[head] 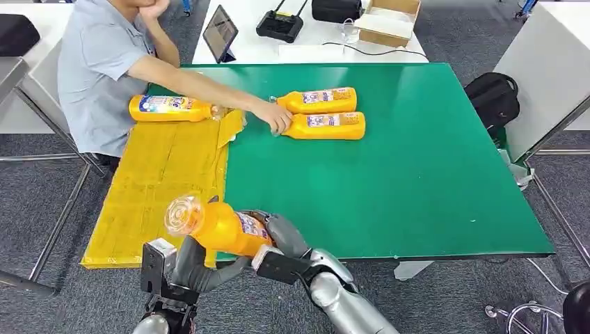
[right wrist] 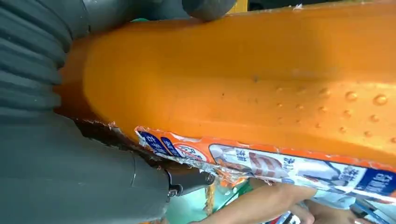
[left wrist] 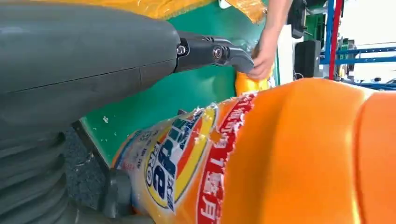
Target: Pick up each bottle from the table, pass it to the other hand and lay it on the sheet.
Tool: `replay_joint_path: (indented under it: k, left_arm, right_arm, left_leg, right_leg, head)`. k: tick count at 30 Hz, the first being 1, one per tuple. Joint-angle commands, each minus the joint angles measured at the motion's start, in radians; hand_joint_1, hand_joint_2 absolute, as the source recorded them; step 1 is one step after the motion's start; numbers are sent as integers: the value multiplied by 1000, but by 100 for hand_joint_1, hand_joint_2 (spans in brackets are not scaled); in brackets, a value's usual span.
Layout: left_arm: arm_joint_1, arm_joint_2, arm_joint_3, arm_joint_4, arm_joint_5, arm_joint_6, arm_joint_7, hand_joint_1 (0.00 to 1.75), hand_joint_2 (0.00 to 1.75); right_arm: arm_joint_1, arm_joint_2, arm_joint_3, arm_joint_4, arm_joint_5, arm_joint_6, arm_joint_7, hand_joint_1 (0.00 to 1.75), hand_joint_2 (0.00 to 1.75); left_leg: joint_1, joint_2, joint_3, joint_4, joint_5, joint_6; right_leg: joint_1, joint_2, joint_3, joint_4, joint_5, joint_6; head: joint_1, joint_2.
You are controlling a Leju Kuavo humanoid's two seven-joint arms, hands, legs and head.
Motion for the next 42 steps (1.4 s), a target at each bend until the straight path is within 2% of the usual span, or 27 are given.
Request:
replay_joint_path:
  k: [1,5,6,7,11,23,28,29,30,32,33,37,42]
  left_arm:
    - [-51,5,-35,43,81,-58,1,0,175]
    - [-50,24,-58,33,147,-124,4,0,175]
    - [-51,26,-59,35,142,-122,3,5,175]
    - [-55,23,-53,50,135,-108,8,175,175]
    - [-79,8,-41,108,159,-100,35,175,175]
    - [-79,8,-41,108,159,-100,35,175,175]
    - [-89,2,-37,121,248,-139,72,175,175]
    - [-92,4,-39,123,248,-137,72,175,175]
    - [-94,2,-38,125,249,-134,73,175,175]
    - [-95,-1,-30,124,251,-110,72,175,175]
    - [-94,-2,-27,122,252,-102,72,175,175]
    - [-98,11,21,119,250,-37,68,175,175]
    - [-165,16,201,211,249,139,64,175,175]
  right_arm:
    - [-51,15,78,134,-12,11,-13,175,175]
    - [-73,29,92,188,-20,-7,-25,175,175]
    - [-74,30,91,194,-23,-8,-26,175,175]
    - [-75,32,91,199,-25,-11,-29,175,175]
    - [-74,37,111,200,-23,-13,-32,175,175]
    - [-74,37,111,200,-23,-13,-32,175,175]
    - [-83,44,119,212,-28,-25,-34,175,175]
    - [-82,42,127,210,-20,-29,-41,129,175]
    - [-79,43,127,209,-21,-32,-43,7,175]
    - [-53,51,118,186,-36,-57,-70,0,175]
    - [-44,53,119,178,-34,-65,-74,0,0]
    - [-7,58,118,126,-21,-144,-96,0,0]
    - [21,31,159,61,15,-230,-126,0,0]
  left_leg:
    - [0,0,4,0,-1,1]
    - [0,0,4,0,-1,1]
    - [0,0,3,-1,-1,1]
    - [0,0,3,-1,-1,1]
    - [0,0,2,-1,0,1]
    - [0,0,4,-1,-1,1]
    - [0,0,2,-1,0,1]
    - [0,0,3,-1,-1,1]
    - [0,0,3,-1,-1,1]
    - [0,0,3,0,-1,1]
    - [0,0,3,-1,-1,1]
    - [0,0,5,-1,-2,2]
    - [1,-1,4,-1,-1,1]
  right_leg:
    - [1,-2,4,-1,-1,-3]
    - [1,-1,4,-1,-1,-3]
    - [1,-1,3,-1,-1,-2]
    - [1,-1,3,-1,-1,-2]
    - [0,-1,3,-1,-1,-2]
    - [1,-2,4,-1,-1,-3]
    - [0,-1,2,-1,-1,-2]
    - [1,-2,4,-1,-1,-3]
    - [1,-2,3,-1,-1,-2]
    - [1,-2,4,-1,-1,-3]
    - [1,-2,3,0,-1,-2]
    - [1,-2,5,-1,-2,-3]
    - [1,-2,4,-1,-1,-3]
  head:
    - [0,0]
    - [0,0]
    - [0,0]
    - [0,0]
    - [0,0]
    - [0,0]
    - [0,0]
    - [0,0]
    - [0,0]
    - [0,0]
    - [0,0]
    - [0,0]
    - [0,0]
